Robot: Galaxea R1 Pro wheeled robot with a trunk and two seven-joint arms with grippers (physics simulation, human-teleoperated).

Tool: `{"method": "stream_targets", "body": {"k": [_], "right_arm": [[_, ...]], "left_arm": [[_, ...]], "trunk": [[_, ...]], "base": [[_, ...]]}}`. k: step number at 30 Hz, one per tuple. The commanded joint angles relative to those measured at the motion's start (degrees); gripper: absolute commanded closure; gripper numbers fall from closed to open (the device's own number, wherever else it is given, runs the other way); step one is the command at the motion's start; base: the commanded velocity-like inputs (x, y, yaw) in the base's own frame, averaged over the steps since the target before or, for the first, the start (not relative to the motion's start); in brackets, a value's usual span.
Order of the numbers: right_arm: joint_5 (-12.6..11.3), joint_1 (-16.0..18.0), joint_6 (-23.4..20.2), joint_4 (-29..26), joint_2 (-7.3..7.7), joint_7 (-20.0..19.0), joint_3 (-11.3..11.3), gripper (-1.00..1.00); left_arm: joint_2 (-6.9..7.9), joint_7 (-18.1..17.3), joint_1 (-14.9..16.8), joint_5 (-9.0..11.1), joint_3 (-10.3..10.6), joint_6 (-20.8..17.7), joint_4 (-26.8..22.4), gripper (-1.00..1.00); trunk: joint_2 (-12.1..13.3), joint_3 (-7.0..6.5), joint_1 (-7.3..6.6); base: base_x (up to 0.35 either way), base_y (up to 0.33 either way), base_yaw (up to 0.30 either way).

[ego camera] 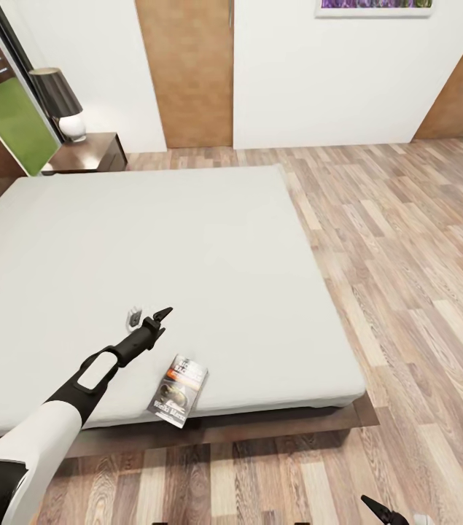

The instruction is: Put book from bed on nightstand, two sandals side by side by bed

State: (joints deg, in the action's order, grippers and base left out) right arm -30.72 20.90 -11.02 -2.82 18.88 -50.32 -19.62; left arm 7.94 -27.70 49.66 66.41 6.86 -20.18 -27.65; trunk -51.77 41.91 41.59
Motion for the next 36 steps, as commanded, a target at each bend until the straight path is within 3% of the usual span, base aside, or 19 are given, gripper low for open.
{"method": "stream_targets", "body": {"k": [1, 8, 14, 15, 20, 21, 22, 24, 27, 30, 36], "right_arm": [[-0.1, 0.0, -0.6, 0.0, 0.01, -0.2, -0.3, -1.0], [0.0, 0.0, -0.6, -0.1, 0.01, -0.1, -0.3, -1.0], [0.0, 0.0, -0.5, -0.2, 0.01, -0.2, -0.3, -1.0], [0.0, 0.0, -0.5, -0.3, 0.01, -0.2, -0.3, -1.0], [0.0, 0.0, -0.5, -0.3, 0.01, -0.2, -0.2, -1.0], [0.0, 0.0, -0.5, -0.3, 0.01, -0.2, -0.2, -1.0], [0.0, 0.0, -0.5, -0.3, 0.01, -0.2, -0.2, -1.0], [0.0, 0.0, -0.5, -0.3, 0.01, -0.2, -0.2, -1.0], [0.0, 0.0, -0.2, -0.3, 0.01, -0.2, -0.2, -1.0], [0.0, 0.0, 0.0, -0.3, 0.01, -0.2, -0.2, -1.0], [0.0, 0.0, 0.1, -0.3, 0.01, -0.1, -0.2, -1.0]], "left_arm": [[0.04, -0.1, 0.0, 0.6, 0.3, -0.2, 0.0, -1.0], [-0.03, -0.4, 0.0, 0.4, 0.9, -0.5, -0.2, -1.0], [0.71, -0.6, 0.0, 0.2, 4.3, -3.2, -1.2, -1.0], [2.77, -0.7, 0.1, 0.1, 7.2, -6.7, -3.0, -1.0], [5.48, -1.4, 0.0, 0.0, 9.6, -12.7, -5.3, -1.0], [6.94, -2.6, 0.0, 0.0, 10.1, -14.1, -5.7, -1.0], [7.49, -3.1, 0.0, 0.0, 10.2, -14.4, -5.7, -1.0], [10.01, -6.8, -0.3, 0.0, 11.4, -15.1, -5.9, -1.0], [13.22, -14.5, -0.8, 0.0, 15.1, -15.5, -5.7, -1.0], [14.35, -20.2, -1.2, 0.0, 19.1, -15.6, -5.3, -1.0], [14.71, -22.7, -3.0, 0.0, 25.1, -15.4, -5.1, -1.0]], "trunk": [[0.4, -0.15, -0.22], [3.2, -1.4, -1.76], [5.6, -2.48, -3.07], [6.0, -2.66, -3.29], [8.0, -3.56, -4.39], [8.4, -3.74, -4.61], [8.8, -3.92, -4.83], [9.6, -4.28, -5.27], [10.8, -4.82, -5.93], [12.0, -5.35, -6.59], [14.4, -6.43, -7.91]], "base": [[0.0, 0.0, 0.0], [0.0, 0.0, 0.0], [0.0, 0.0, 0.0], [0.0, 0.0, 0.0], [0.0, 0.0, 0.0], [0.0, 0.0, 0.0], [0.0, 0.0, 0.0], [0.0, 0.0, 0.0], [0.0, 0.0, 0.0], [0.0, 0.0, 0.0], [0.0, 0.0, 0.0]]}}
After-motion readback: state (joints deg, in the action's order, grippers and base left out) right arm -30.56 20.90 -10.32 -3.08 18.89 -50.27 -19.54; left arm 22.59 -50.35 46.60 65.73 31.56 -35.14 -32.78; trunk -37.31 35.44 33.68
